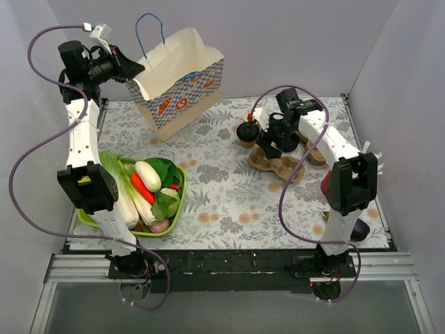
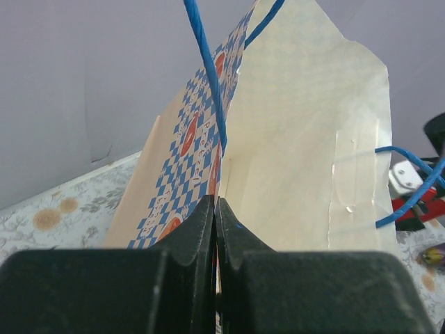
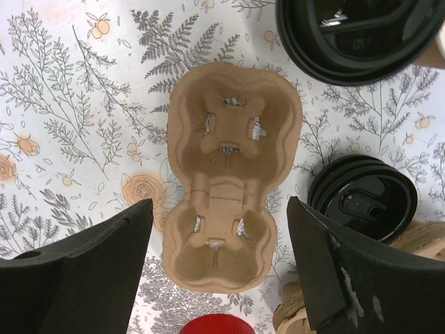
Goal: Pack the takeout coffee
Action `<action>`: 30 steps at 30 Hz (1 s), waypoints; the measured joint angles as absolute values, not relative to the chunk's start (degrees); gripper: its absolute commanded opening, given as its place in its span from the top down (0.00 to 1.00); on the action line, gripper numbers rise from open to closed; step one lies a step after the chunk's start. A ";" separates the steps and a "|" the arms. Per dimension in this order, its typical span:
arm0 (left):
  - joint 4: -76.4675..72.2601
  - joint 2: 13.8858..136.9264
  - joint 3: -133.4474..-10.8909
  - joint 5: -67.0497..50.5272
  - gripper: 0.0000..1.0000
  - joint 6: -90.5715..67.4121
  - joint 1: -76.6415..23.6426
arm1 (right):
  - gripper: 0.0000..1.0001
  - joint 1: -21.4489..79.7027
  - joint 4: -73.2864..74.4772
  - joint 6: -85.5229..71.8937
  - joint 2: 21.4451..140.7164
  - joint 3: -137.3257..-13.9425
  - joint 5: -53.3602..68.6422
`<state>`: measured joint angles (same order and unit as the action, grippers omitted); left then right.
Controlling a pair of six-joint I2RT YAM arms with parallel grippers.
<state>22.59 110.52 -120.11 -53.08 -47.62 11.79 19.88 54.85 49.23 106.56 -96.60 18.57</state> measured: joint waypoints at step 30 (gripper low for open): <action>17.58 78.32 -78.32 -68.38 1.00 -54.37 -7.70 | 0.17 3.55 50.63 31.40 102.28 -98.78 27.00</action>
